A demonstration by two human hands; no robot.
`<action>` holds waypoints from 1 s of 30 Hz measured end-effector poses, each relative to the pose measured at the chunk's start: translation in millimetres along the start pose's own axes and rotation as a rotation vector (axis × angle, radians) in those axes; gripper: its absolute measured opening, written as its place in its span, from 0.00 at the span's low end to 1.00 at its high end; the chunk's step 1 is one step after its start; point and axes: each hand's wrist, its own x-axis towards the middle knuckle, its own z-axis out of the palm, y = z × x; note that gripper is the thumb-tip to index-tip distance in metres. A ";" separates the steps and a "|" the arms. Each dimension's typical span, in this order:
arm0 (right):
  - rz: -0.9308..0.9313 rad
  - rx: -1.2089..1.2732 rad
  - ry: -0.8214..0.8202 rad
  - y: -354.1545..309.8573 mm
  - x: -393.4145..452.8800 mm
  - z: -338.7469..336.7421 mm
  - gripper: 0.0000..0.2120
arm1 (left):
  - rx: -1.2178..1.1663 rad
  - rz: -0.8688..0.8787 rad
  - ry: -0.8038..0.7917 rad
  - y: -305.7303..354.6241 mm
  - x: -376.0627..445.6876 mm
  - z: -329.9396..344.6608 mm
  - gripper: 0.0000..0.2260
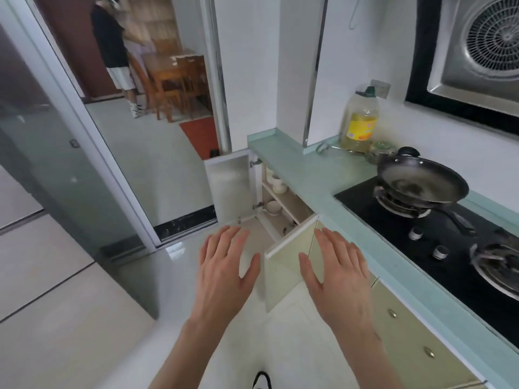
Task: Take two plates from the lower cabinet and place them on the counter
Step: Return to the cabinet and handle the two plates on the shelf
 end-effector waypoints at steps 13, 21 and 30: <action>0.099 0.092 -0.148 -50.5 160.1 140.9 0.28 | 0.055 -0.090 -0.011 -114.6 149.8 36.1 0.19; 0.073 0.025 -0.104 -79.4 230.8 213.4 0.25 | 0.014 -0.048 -0.003 -193.0 219.4 73.6 0.18; 0.205 -0.157 0.022 -117.7 315.5 299.5 0.23 | -0.118 0.144 -0.079 -297.2 346.4 138.5 0.17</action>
